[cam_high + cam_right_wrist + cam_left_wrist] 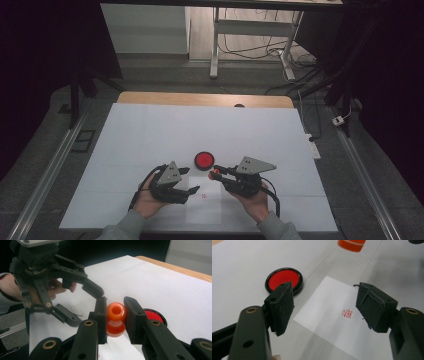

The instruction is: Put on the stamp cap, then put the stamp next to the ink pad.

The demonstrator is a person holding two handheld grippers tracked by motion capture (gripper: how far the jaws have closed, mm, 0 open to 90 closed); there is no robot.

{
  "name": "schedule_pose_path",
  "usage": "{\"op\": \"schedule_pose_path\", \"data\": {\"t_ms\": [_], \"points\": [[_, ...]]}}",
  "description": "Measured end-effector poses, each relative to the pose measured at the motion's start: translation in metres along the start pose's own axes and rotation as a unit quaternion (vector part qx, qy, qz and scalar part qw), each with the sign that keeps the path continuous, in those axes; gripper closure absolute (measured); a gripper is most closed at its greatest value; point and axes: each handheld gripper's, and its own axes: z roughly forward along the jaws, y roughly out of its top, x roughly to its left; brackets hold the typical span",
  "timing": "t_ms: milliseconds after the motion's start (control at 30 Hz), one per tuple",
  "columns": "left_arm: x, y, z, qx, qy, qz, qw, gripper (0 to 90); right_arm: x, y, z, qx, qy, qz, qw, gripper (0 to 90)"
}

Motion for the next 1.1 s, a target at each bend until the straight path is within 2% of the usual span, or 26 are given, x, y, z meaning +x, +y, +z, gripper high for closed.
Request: {"op": "schedule_pose_path", "data": {"t_ms": [133, 367, 733, 900, 1100], "points": [[0.006, -0.007, -0.012, 0.0, 0.007, -0.007, 1.0, 30.2, -0.002, 0.0, -0.001, -0.002, -0.003, 0.002, 1.0, 72.6], [0.016, -0.018, -0.031, -0.008, 0.016, -0.031, 0.9994, 30.3, -0.007, 0.0, -0.004, -0.002, -0.01, 0.004, 0.9999, 72.6], [0.027, -0.044, -0.058, -0.008, 0.033, -0.067, 0.9972, 30.4, -0.012, 0.001, -0.008, -0.004, -0.019, 0.007, 0.9998, 72.6], [0.032, -0.049, -0.062, -0.007, 0.042, -0.08, 0.9959, 30.4, -0.014, 0.002, -0.01, -0.007, -0.026, 0.005, 0.9996, 72.6], [0.033, -0.049, -0.062, -0.007, 0.044, -0.08, 0.9957, 30.2, -0.018, 0.003, -0.011, -0.009, -0.03, 0.008, 0.9995, 72.6]]}}
